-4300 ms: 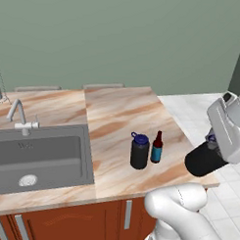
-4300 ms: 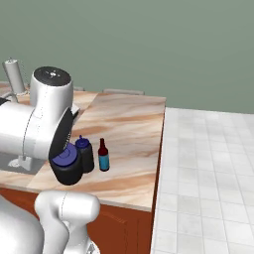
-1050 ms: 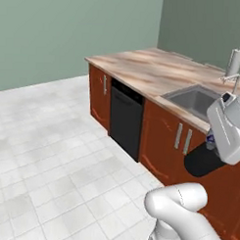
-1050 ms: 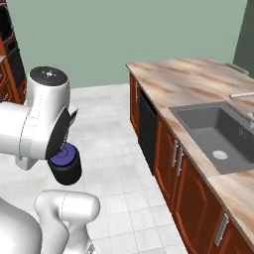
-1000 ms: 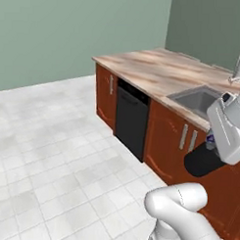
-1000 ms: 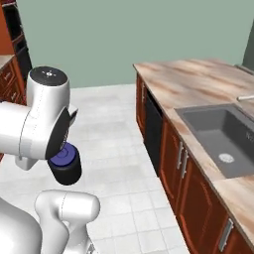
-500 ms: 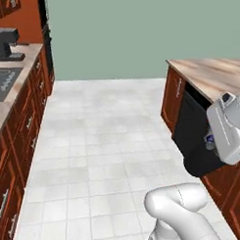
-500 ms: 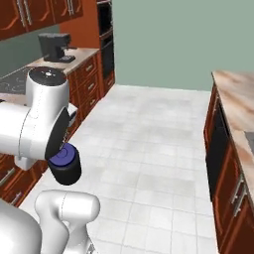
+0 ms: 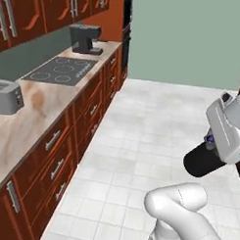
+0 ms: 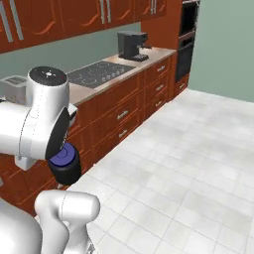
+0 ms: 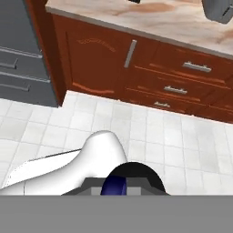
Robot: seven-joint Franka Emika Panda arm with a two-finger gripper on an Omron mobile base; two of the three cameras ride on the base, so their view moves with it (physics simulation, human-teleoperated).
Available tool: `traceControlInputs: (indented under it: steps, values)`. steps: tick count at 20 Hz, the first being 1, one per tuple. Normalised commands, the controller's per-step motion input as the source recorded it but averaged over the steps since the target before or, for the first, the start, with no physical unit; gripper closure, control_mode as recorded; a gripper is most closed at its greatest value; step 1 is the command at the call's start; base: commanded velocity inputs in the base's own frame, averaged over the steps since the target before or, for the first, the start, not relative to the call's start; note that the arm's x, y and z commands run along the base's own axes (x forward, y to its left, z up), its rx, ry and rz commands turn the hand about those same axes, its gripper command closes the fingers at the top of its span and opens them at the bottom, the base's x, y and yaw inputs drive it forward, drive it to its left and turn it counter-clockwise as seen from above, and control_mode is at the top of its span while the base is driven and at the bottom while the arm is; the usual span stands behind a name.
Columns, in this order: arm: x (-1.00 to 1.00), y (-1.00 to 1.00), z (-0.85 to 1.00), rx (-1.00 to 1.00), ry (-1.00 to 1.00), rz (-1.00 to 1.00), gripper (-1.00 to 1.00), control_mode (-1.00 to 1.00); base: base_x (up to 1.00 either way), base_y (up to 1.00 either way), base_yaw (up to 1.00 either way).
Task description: Pick the water bottle, water bottle, beer from the counter and place them in the open cabinet.
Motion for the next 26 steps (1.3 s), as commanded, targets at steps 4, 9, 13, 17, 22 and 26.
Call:
traceControlInputs:
  steps: [4, 9, 13, 17, 22, 26]
  values:
    - [0.00, 0.00, 0.00, 0.00, 0.00, 0.00, 1.00, 1.00, 0.00, -0.10, 0.59]
    - [0.00, 0.00, 0.00, 0.00, 0.00, 0.00, 1.00, 1.00, 0.00, -0.09, 0.59]
    - [0.00, 0.00, 0.00, 0.00, 0.00, 0.00, 1.00, 1.00, 0.00, -0.05, 0.58]
    - [0.00, 0.00, 0.00, 0.00, 0.00, 0.00, 1.00, 1.00, 0.00, -0.01, 0.57]
    - [0.00, 0.00, 0.00, 0.00, 0.00, 0.00, 1.00, 1.00, 0.00, 0.00, 0.48]
    - [0.00, 0.00, 0.00, 0.00, 0.00, 0.00, 1.00, 1.00, 0.00, 0.00, 0.44]
